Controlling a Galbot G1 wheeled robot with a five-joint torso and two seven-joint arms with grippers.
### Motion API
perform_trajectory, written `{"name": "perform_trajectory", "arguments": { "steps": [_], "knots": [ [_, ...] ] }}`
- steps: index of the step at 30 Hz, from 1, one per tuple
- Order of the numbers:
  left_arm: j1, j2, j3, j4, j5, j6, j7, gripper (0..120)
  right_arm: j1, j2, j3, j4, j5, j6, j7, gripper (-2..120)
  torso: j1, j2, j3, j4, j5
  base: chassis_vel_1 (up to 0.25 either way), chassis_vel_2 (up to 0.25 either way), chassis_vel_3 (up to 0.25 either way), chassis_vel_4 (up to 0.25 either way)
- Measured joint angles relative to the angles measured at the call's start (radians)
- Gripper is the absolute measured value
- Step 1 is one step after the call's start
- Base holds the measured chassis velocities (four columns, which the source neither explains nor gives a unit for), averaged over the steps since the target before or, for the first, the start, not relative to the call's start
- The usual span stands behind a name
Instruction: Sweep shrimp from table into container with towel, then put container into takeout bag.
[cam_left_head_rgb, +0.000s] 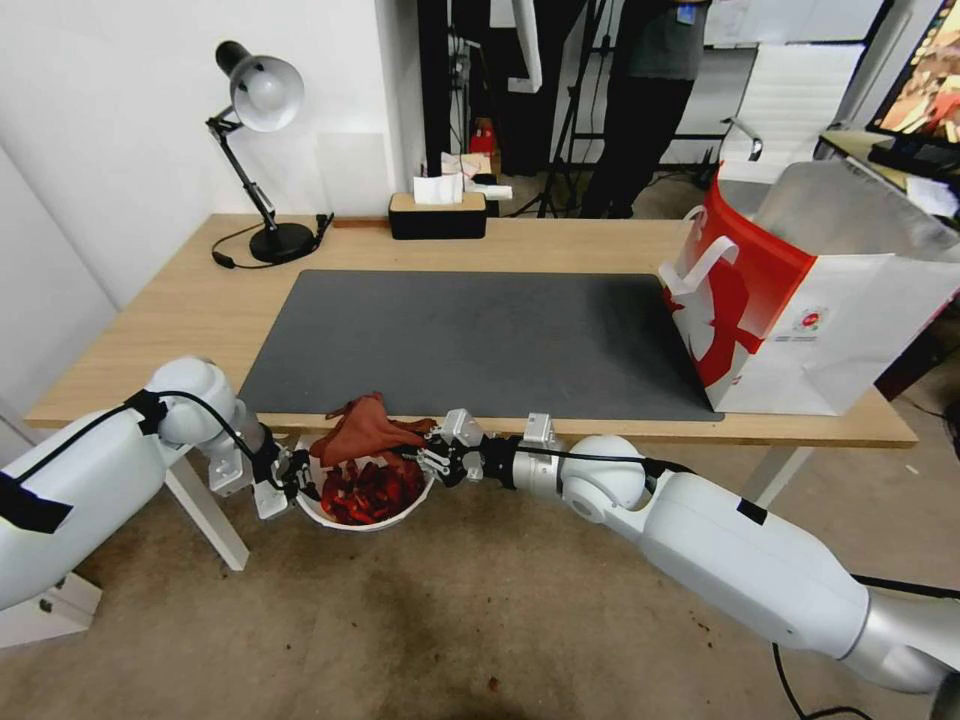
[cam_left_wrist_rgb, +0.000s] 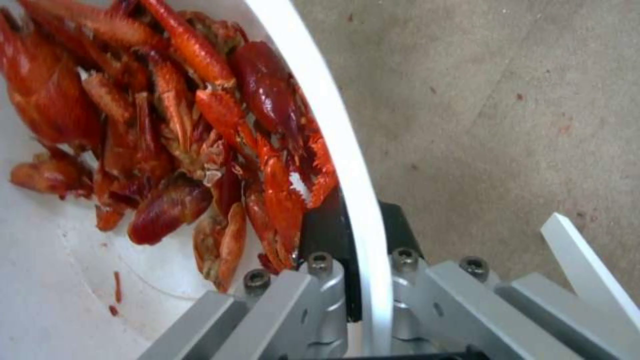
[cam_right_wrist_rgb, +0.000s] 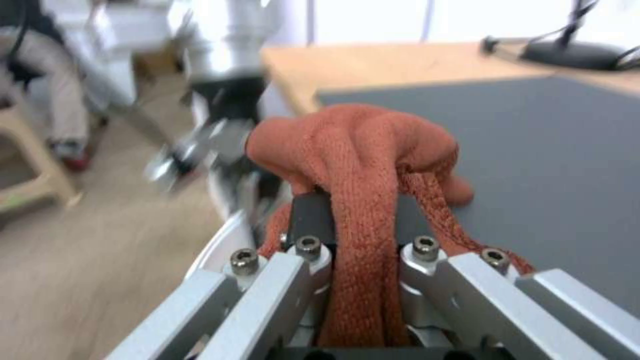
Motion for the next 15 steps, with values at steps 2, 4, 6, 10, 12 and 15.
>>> {"name": "perform_trajectory", "arguments": {
  "steps": [2,4,6,10,12,15],
  "knots": [
    [0.014,0.001,-0.007,-0.004,0.002,0.000,0.000,0,-0.012,0.019,0.053,0.019,0.037,0.004,0.083,5,0.000,0.000,0.000,0.0000,0.0000,0.000,0.000,0.000,0.000],
    [0.021,0.002,-0.012,-0.007,0.002,0.000,0.000,0,-0.020,0.033,0.085,0.030,0.052,0.003,0.157,5,0.000,0.000,0.000,0.0001,0.0000,0.000,0.000,0.000,0.000],
    [0.027,0.004,-0.016,-0.009,0.002,0.000,0.000,0,-0.026,0.044,0.113,0.039,0.060,-0.002,0.229,5,0.000,0.000,0.000,0.0002,0.0002,0.000,0.000,0.000,0.000],
    [0.055,0.015,-0.035,-0.032,0.003,0.002,0.000,0,-0.055,0.058,0.206,0.043,0.017,-0.044,0.434,5,0.000,0.000,0.000,0.0000,0.0000,0.000,0.000,0.000,0.000],
    [0.088,0.028,-0.053,-0.057,0.003,0.008,0.000,0,-0.090,0.059,0.248,0.014,-0.035,-0.057,0.541,5,0.000,0.000,0.000,-0.0003,0.0001,0.000,0.000,0.000,0.000],
    [0.116,0.040,-0.070,-0.072,0.003,0.010,-0.001,0,-0.120,0.066,0.273,0.000,-0.065,-0.077,0.646,5,0.000,0.000,0.000,-0.0003,0.0001,0.000,0.000,0.000,0.000]
  ]
}}
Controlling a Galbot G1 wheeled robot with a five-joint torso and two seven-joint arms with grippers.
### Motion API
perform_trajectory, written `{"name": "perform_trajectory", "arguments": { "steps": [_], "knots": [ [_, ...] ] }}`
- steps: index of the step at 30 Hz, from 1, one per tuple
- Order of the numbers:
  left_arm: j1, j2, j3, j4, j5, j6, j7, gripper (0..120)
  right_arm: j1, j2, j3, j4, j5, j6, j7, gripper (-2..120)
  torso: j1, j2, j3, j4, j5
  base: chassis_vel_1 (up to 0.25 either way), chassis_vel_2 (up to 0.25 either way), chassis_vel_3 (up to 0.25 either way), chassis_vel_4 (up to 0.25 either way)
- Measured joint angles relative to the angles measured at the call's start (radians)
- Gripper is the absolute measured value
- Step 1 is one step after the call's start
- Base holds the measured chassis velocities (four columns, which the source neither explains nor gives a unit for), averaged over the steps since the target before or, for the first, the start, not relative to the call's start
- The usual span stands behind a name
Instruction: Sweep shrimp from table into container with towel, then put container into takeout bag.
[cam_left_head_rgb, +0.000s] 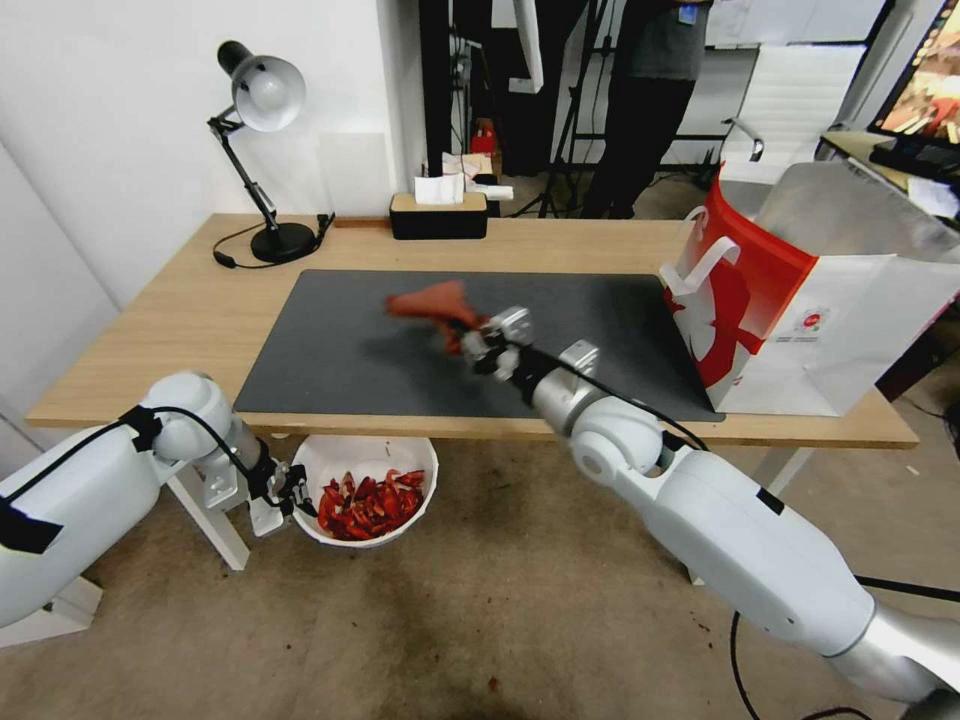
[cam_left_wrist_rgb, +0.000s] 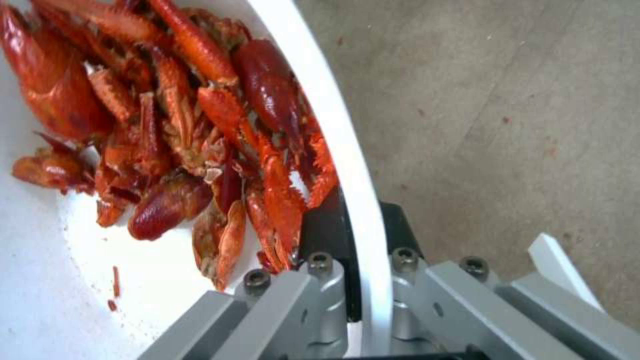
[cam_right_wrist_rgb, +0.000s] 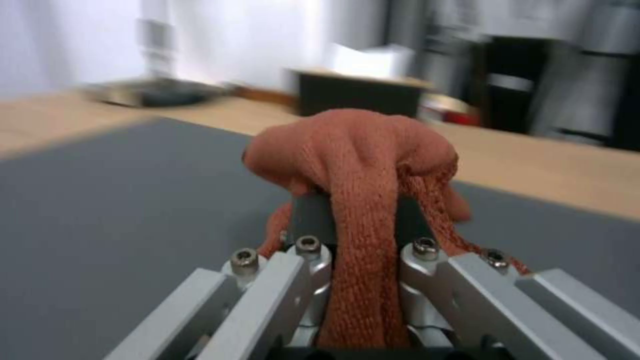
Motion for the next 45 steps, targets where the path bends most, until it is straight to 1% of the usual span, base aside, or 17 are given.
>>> {"name": "perform_trajectory", "arguments": {
  "steps": [2,4,5,7,10,14,15,18,19,21,22,29,31,33,36,42,45],
  "knots": [
    [0.028,0.017,-0.020,-0.014,0.000,0.000,-0.004,0,-0.027,0.012,0.031,-0.004,-0.028,-0.023,0.106,5,0.000,0.000,0.000,0.0005,-0.0001,0.000,0.000,0.000,0.000],
    [0.030,0.019,-0.021,-0.015,0.000,0.000,-0.004,0,-0.029,0.013,0.033,-0.004,-0.029,-0.025,0.113,5,0.000,0.000,0.000,0.0005,-0.0001,0.000,0.000,0.000,0.000],
    [0.041,0.030,-0.029,-0.027,0.000,0.001,-0.008,0,-0.043,0.018,0.047,-0.003,-0.032,-0.039,0.157,5,0.000,0.000,0.000,0.0006,0.0002,0.000,0.000,0.000,0.000],
    [0.046,0.034,-0.033,-0.032,0.000,0.002,-0.009,0,-0.050,0.018,0.053,0.001,-0.032,-0.041,0.165,5,0.000,0.000,0.000,0.0006,0.0001,0.000,0.000,0.000,0.000],
    [0.052,0.038,-0.037,-0.045,0.000,0.005,-0.010,0,-0.066,0.017,0.063,0.018,-0.021,-0.041,0.164,12,0.000,0.000,0.000,0.0002,0.0001,0.000,0.000,0.000,0.000],
    [0.078,0.063,-0.045,-0.084,0.000,0.014,-0.013,0,-0.096,-0.009,0.081,0.050,0.003,-0.075,0.171,32,0.000,0.000,0.000,0.0004,0.0001,0.000,0.000,0.000,0.000],
    [0.078,0.063,-0.045,-0.084,0.000,0.014,-0.013,0,-0.096,-0.009,0.081,0.050,0.003,-0.075,0.171,32,0.000,0.000,0.000,0.0004,0.0001,0.000,0.000,0.000,0.000],
    [0.093,0.084,-0.055,-0.105,0.000,0.018,-0.016,0,-0.117,-0.035,0.100,0.066,-0.016,-0.087,0.159,44,0.000,0.000,0.000,0.0003,0.0001,0.000,0.000,0.000,0.000],
    [0.093,0.084,-0.055,-0.105,0.000,0.018,-0.016,0,-0.117,-0.035,0.100,0.066,-0.016,-0.087,0.159,44,0.000,0.000,0.000,0.0003,0.0001,0.000,0.000,0.000,0.000],
    [0.111,0.098,-0.066,-0.116,0.002,0.018,-0.017,0,-0.133,-0.048,0.119,0.084,-0.025,-0.108,0.157,55,0.000,0.000,0.000,0.0002,0.0000,0.000,0.000,0.000,0.000],
    [0.111,0.098,-0.066,-0.116,0.002,0.018,-0.017,0,-0.133,-0.048,0.119,0.084,-0.025,-0.108,0.157,55,0.000,0.000,0.000,0.0002,0.0000,0.000,0.000,0.000,0.000],
    [0.208,0.149,-0.143,-0.165,0.008,0.012,-0.025,0,-0.200,-0.082,0.180,0.139,-0.018,-0.144,0.153,85,0.000,0.000,0.000,0.0004,0.0001,0.000,0.000,0.000,0.000],
    [0.217,0.156,-0.149,-0.168,0.008,0.012,-0.029,0,-0.214,-0.086,0.192,0.148,-0.008,-0.144,0.147,88,0.000,0.000,0.000,0.0005,0.0000,0.000,0.000,0.000,0.000],
    [0.221,0.159,-0.151,-0.167,0.010,0.008,-0.033,0,-0.252,-0.089,0.228,0.164,0.012,-0.127,0.121,97,0.000,0.000,0.000,0.0005,0.0002,0.000,0.000,0.000,0.000],
    [0.218,0.158,-0.149,-0.164,0.012,0.006,-0.034,0,-0.286,-0.089,0.263,0.180,0.026,-0.098,0.090,99,0.000,0.000,0.000,-0.0001,0.0000,0.000,0.000,0.000,0.000],
    [0.218,0.155,-0.148,-0.167,0.013,0.005,-0.035,0,-0.332,-0.089,0.303,0.210,0.070,-0.016,0.022,100,0.000,0.000,0.000,0.0005,0.0000,0.000,0.000,0.000,0.000],
    [0.216,0.147,-0.146,-0.167,0.015,0.005,-0.035,0,-0.382,-0.077,0.336,0.230,0.098,0.114,-0.031,100,0.000,0.000,0.000,0.0004,0.0001,0.000,0.000,0.000,0.000]
  ]
}}
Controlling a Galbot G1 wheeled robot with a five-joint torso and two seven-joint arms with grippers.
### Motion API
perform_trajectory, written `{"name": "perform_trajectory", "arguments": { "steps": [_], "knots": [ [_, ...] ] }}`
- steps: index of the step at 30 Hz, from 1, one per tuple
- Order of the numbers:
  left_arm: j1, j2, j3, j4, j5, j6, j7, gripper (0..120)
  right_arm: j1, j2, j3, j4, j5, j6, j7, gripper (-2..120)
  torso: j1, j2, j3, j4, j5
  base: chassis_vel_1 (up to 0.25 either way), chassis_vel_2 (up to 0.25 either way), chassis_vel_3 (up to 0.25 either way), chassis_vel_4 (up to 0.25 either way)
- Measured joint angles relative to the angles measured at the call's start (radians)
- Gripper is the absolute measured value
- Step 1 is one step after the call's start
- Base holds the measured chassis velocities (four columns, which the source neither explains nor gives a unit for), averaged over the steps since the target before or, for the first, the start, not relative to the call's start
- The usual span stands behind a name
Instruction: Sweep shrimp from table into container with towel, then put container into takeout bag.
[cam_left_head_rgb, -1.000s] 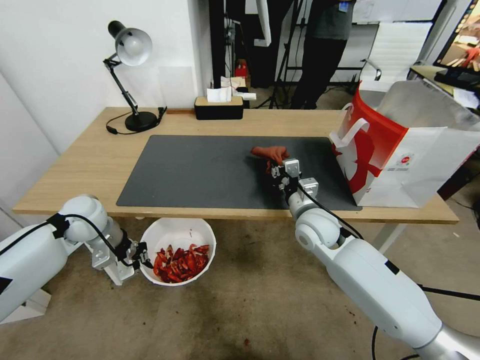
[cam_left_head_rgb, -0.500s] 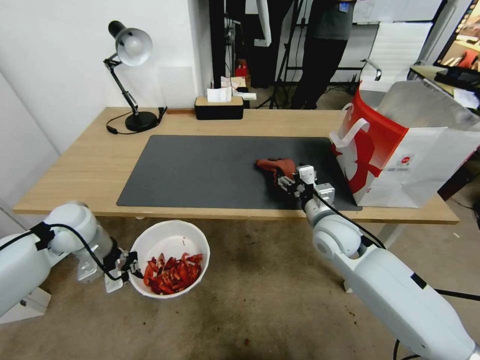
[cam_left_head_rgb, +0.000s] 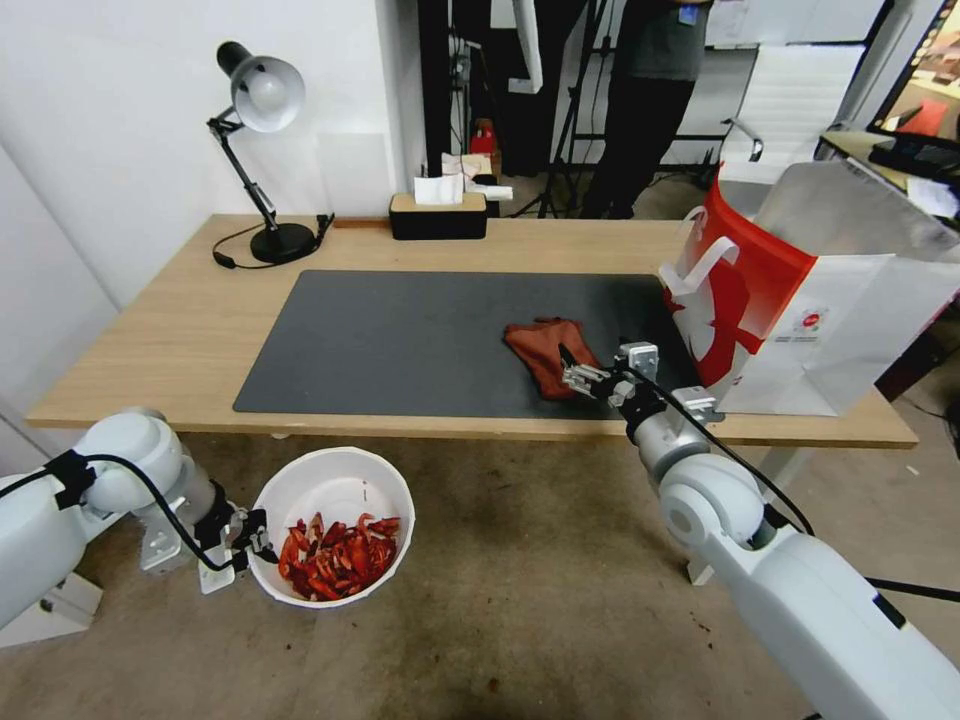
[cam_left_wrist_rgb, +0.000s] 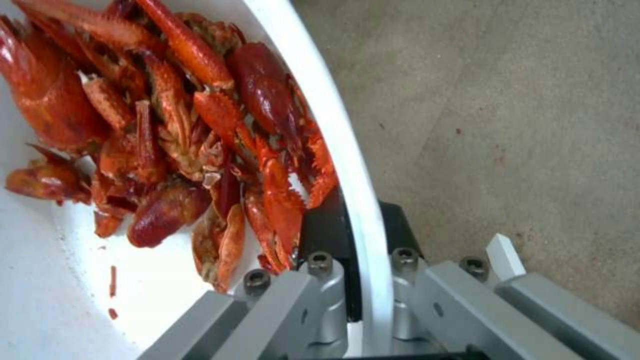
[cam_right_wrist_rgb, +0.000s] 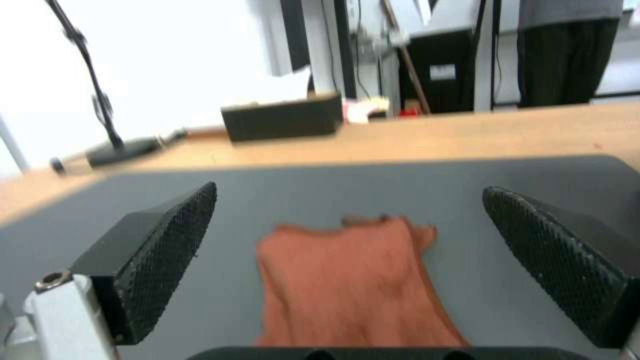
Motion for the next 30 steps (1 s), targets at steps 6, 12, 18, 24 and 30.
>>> {"name": "perform_trajectory", "arguments": {
  "steps": [6,12,18,24,30],
  "knots": [
    [0.001,-0.024,0.008,0.005,0.012,-0.004,0.000,0,-0.119,0.030,0.063,0.057,-0.005,0.093,-0.028,100,0.000,0.000,0.000,-0.0002,-0.0002,0.000,0.000,0.000,0.000],
    [0.011,-0.033,0.009,0.007,0.020,-0.009,0.000,0,-0.264,0.061,0.139,0.125,-0.091,0.151,-0.040,100,0.000,0.000,0.000,-0.0003,-0.0001,0.000,0.000,0.000,0.000],
    [0.020,-0.038,0.004,0.003,0.021,-0.012,-0.001,0,-0.486,0.113,0.219,0.176,-0.265,0.227,-0.013,100,0.000,0.000,0.000,-0.0002,-0.0001,0.000,0.000,0.000,0.000],
    [0.016,-0.035,0.001,0.002,0.016,-0.011,-0.003,0,-0.599,0.137,0.237,0.174,-0.304,0.272,-0.019,100,0.000,0.000,0.000,-0.0004,-0.0002,0.000,0.000,0.000,0.000],
    [0.014,-0.020,-0.003,-0.004,0.010,-0.011,-0.009,0,-0.650,0.169,0.237,0.129,-0.334,0.302,-0.022,100,0.000,0.000,0.000,0.0000,-0.0001,0.000,0.000,0.000,0.000]
  ]
}}
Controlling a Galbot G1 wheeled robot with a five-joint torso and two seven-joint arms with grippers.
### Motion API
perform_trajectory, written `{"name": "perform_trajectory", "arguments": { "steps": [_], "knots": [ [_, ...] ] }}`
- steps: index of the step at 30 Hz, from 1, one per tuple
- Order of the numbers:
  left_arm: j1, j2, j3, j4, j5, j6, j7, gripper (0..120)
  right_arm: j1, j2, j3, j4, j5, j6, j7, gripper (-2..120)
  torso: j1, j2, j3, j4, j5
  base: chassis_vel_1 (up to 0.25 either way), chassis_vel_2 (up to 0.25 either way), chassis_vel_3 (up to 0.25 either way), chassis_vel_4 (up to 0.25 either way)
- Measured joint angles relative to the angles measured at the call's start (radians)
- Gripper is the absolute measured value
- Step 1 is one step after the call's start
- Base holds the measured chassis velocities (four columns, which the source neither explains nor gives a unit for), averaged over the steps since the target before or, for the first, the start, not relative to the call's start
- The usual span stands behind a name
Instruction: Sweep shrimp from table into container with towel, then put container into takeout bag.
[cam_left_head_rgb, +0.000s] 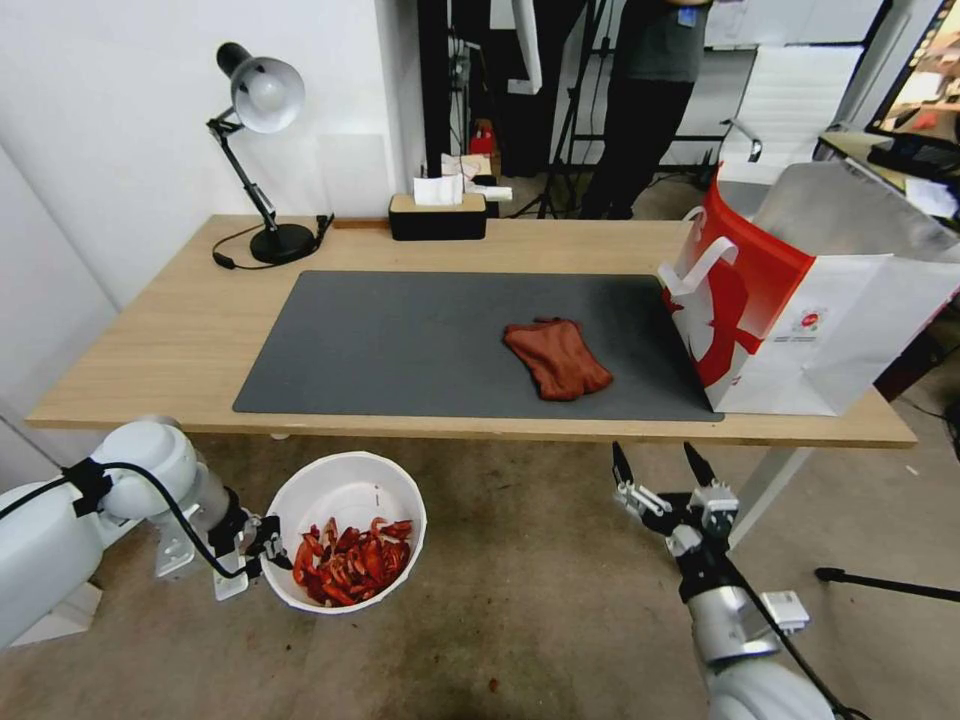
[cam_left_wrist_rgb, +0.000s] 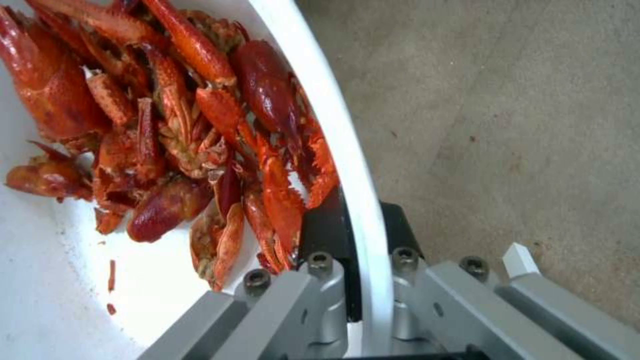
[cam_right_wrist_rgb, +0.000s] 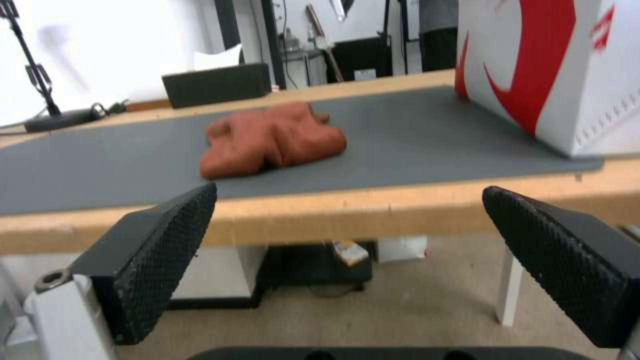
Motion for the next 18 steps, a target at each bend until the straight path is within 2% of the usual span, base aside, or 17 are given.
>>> {"name": "perform_trajectory", "arguments": {
  "steps": [10,12,14,15,17,18],
  "knots": [
    [0.002,0.015,-0.003,-0.014,-0.004,-0.002,-0.005,0,-0.012,0.021,-0.017,-0.050,-0.012,-0.003,-0.005,100,0.000,0.000,0.000,-0.0001,-0.0003,0.000,0.000,0.000,0.000],
    [0.008,0.031,-0.006,-0.027,-0.016,-0.003,-0.005,0,-0.012,0.026,-0.021,-0.061,-0.015,0.001,-0.009,100,0.000,0.000,0.000,-0.0002,-0.0003,0.000,0.000,0.000,0.000],
    [0.017,0.082,-0.021,-0.071,-0.056,0.006,-0.005,0,-0.011,0.034,-0.028,-0.081,-0.021,0.008,-0.016,100,0.000,0.000,0.000,0.0001,-0.0003,0.000,0.000,0.000,0.000],
    [0.017,0.082,-0.021,-0.071,-0.056,0.006,-0.005,0,-0.011,0.034,-0.028,-0.081,-0.021,0.008,-0.016,100,0.000,0.000,0.000,0.0001,-0.0003,0.000,0.000,0.000,0.000],
    [0.003,0.141,-0.030,-0.125,-0.122,0.036,-0.004,0,-0.009,0.038,-0.033,-0.093,-0.035,0.014,-0.024,100,0.000,0.000,0.000,0.0003,0.0002,0.000,0.000,0.000,0.000],
    [0.003,0.141,-0.030,-0.125,-0.122,0.036,-0.004,0,-0.009,0.038,-0.033,-0.093,-0.035,0.014,-0.024,100,0.000,0.000,0.000,0.0003,0.0002,0.000,0.000,0.000,0.000]
  ]
}}
